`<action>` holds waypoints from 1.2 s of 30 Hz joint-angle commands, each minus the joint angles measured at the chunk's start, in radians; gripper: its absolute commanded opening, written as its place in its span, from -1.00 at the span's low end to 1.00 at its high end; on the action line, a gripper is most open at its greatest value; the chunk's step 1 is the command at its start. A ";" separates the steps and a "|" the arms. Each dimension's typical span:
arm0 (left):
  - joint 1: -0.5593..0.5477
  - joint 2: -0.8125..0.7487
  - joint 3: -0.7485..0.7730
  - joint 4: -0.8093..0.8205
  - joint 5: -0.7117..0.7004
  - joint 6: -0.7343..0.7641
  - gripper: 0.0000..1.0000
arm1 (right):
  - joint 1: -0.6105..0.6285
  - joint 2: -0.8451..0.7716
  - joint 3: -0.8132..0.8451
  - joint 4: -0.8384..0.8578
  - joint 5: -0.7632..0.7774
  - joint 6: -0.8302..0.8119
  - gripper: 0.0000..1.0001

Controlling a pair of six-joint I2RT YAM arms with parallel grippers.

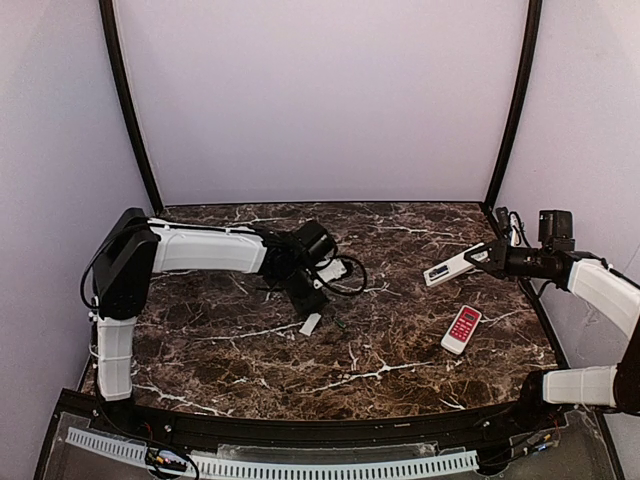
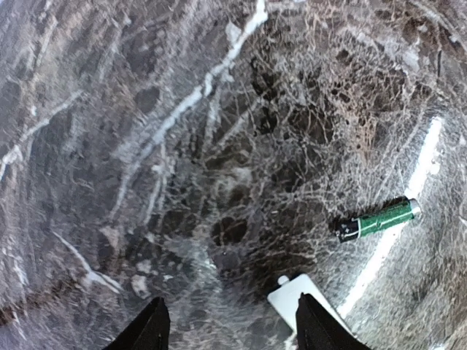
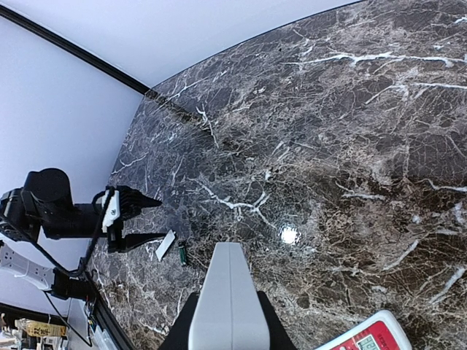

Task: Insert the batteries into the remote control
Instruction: Adjust the battery at the center of the board, then pick up the battery from the center of the board.

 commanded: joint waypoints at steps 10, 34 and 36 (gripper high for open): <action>0.032 -0.155 -0.102 0.094 0.521 0.602 0.10 | -0.006 -0.029 -0.013 0.048 -0.033 0.016 -1.00; 0.033 0.121 0.123 -0.001 0.588 0.777 -0.12 | -0.007 -0.041 -0.024 0.053 -0.036 0.025 -1.00; 0.033 0.128 0.123 -0.010 0.575 0.783 -0.13 | -0.007 -0.043 -0.024 0.054 -0.035 0.025 -1.00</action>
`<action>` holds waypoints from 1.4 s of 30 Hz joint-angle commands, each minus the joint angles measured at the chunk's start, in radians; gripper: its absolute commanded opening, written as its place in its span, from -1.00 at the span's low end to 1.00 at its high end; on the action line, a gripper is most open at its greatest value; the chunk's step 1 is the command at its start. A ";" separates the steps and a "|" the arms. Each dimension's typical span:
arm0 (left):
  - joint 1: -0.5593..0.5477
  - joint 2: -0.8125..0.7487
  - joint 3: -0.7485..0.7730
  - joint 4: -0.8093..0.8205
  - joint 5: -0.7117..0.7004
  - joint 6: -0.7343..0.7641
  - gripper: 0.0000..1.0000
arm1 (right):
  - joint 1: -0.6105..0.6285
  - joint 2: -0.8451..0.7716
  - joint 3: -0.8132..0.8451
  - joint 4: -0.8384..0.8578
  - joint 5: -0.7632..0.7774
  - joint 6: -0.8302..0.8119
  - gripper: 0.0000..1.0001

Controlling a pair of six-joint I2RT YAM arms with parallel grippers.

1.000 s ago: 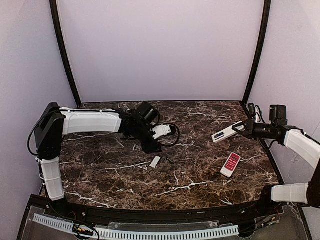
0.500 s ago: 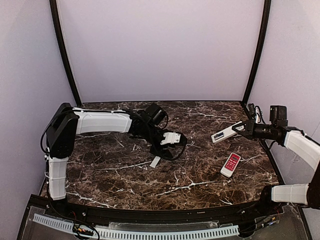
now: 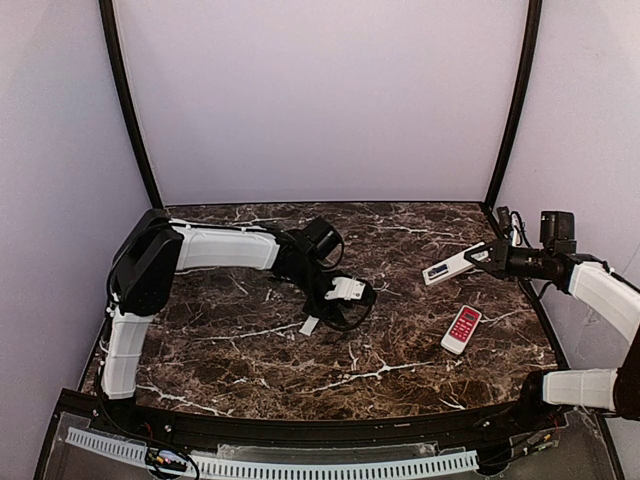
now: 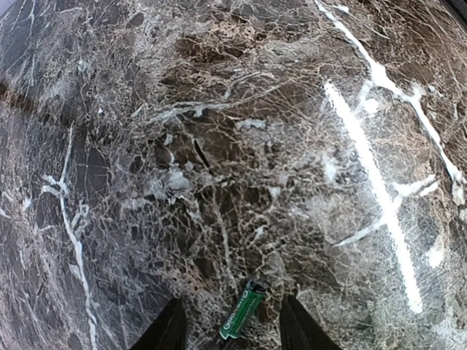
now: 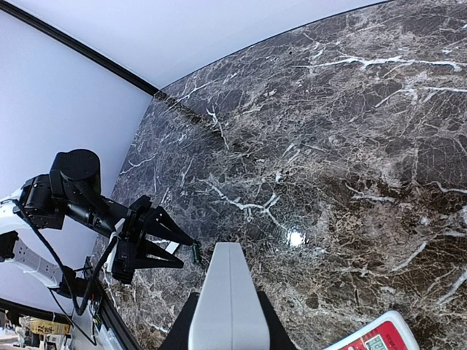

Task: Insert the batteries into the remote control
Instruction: Pick up the battery from the center of the board.

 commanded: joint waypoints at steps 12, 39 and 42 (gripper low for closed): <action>0.015 0.040 0.021 -0.082 -0.033 0.013 -0.45 | -0.010 -0.028 -0.008 0.030 -0.011 0.007 -1.00; -0.055 -0.216 -0.048 -0.043 -0.120 -0.371 -0.99 | -0.009 -0.008 -0.076 0.156 -0.131 0.095 -1.00; -0.076 -0.298 -0.077 -0.013 -0.171 -0.474 -0.99 | 0.002 0.001 -0.128 0.296 -0.177 0.176 -1.00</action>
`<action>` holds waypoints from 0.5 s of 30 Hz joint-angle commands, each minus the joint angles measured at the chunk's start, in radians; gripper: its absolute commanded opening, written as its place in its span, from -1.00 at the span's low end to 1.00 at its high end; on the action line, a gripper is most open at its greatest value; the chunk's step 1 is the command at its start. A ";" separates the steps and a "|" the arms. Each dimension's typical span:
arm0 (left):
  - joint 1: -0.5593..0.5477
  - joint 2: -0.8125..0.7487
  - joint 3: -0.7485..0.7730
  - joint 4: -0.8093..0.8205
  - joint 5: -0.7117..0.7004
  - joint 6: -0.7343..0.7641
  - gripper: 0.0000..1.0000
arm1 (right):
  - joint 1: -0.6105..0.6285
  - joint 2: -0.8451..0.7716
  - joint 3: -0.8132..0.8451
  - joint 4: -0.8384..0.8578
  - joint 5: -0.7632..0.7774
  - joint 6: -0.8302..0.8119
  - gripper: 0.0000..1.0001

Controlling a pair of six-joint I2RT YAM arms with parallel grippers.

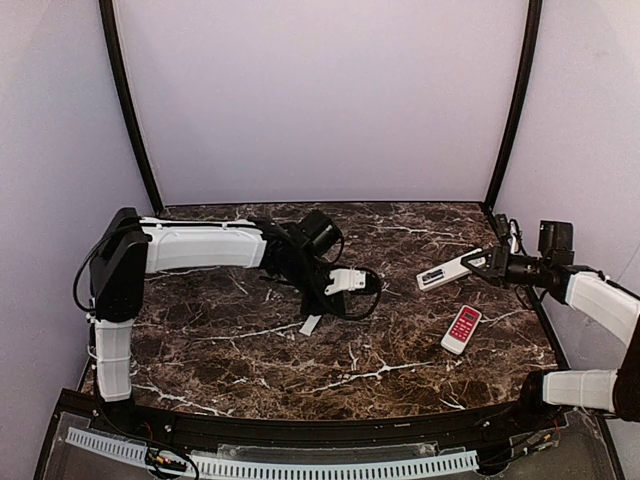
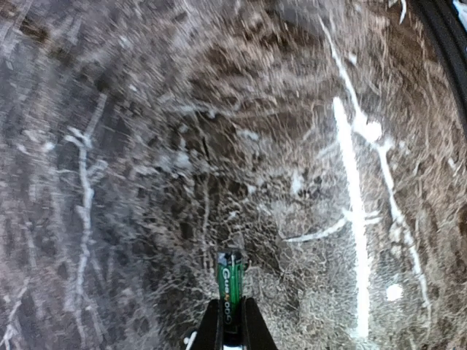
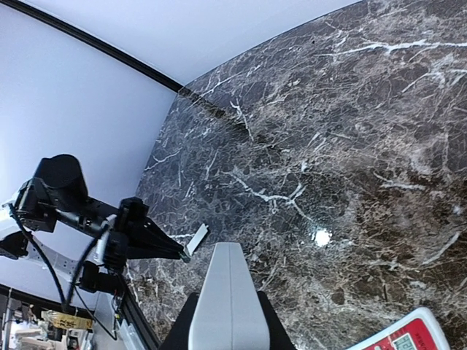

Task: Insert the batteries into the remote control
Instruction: Pick up the battery from the center of the board, then load the battery into the battery compartment.

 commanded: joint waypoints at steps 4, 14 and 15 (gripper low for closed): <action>-0.040 -0.265 -0.037 0.108 -0.076 -0.355 -0.99 | 0.055 0.024 -0.095 0.304 -0.083 0.178 -1.00; -0.088 -0.273 0.008 0.084 -0.181 -0.449 -0.99 | 0.290 0.181 -0.158 0.751 0.015 0.439 -1.00; -0.092 -0.271 0.015 0.067 -0.193 -0.449 -0.99 | 0.309 0.203 -0.156 0.776 0.027 0.451 -1.00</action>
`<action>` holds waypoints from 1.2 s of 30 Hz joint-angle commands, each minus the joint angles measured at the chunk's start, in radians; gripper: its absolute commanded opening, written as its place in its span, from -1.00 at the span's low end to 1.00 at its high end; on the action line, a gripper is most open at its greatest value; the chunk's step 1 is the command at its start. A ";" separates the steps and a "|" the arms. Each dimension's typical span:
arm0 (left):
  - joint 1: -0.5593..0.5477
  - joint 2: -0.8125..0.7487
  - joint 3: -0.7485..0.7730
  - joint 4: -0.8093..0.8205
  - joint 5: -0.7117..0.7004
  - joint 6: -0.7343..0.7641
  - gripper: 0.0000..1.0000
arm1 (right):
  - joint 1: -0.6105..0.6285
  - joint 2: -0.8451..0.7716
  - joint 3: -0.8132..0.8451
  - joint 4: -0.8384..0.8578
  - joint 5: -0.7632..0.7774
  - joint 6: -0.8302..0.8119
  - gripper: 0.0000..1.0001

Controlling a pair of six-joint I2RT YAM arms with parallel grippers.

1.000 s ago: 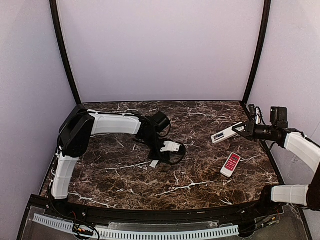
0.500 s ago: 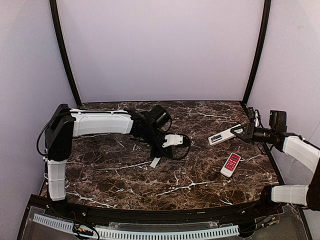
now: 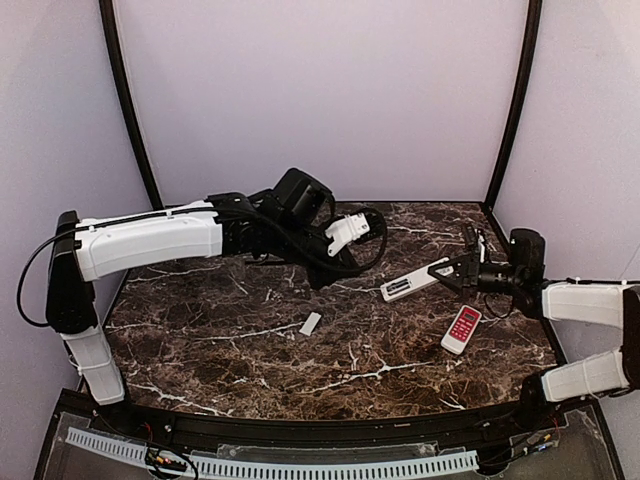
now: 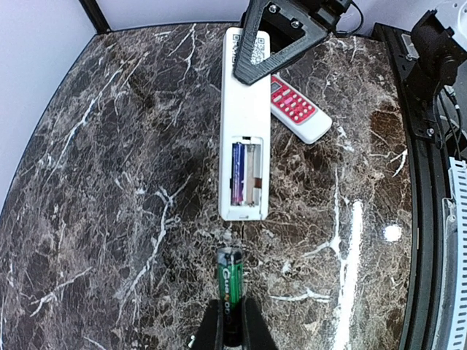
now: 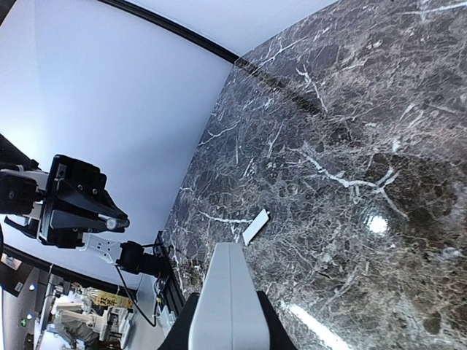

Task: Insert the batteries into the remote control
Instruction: Load the battery into the battery compartment.

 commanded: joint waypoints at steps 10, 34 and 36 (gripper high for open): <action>-0.043 0.064 0.035 -0.130 -0.148 -0.019 -0.99 | 0.232 0.276 0.044 0.469 0.139 0.257 -1.00; -0.045 0.129 0.058 -0.168 -0.199 -0.005 -0.99 | 0.293 0.392 0.025 0.675 0.141 0.417 -1.00; -0.045 0.136 0.066 -0.175 -0.212 -0.005 -0.99 | 0.297 0.393 0.027 0.667 0.144 0.415 -1.00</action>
